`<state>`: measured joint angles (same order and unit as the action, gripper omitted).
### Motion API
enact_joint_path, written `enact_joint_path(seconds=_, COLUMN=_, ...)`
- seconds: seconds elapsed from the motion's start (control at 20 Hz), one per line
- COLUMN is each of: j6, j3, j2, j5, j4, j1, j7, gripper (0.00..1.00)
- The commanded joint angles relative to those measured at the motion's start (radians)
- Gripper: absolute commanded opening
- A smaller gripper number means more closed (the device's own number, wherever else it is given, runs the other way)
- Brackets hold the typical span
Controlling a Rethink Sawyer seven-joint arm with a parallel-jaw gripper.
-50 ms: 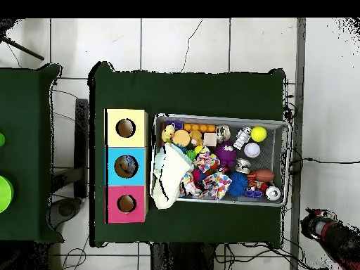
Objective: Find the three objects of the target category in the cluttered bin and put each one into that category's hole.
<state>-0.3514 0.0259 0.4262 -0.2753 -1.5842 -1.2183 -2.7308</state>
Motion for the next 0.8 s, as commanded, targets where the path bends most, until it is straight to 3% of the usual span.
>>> enact_joint_path(seconds=0.05, j6=0.045, j3=0.147, j2=-0.099, j5=-0.075, j4=0.093, j1=-0.018, j7=0.171, gripper=1.0)
enact_joint_path(seconds=0.4, j6=0.051, j3=0.171, j2=-0.129, j5=-0.082, j4=0.092, j1=-0.035, j7=0.149, gripper=1.0)
enact_joint_path(seconds=0.8, j6=0.077, j3=0.143, j2=-0.182, j5=-0.071, j4=0.109, j1=-0.02, j7=0.096, gripper=1.0)
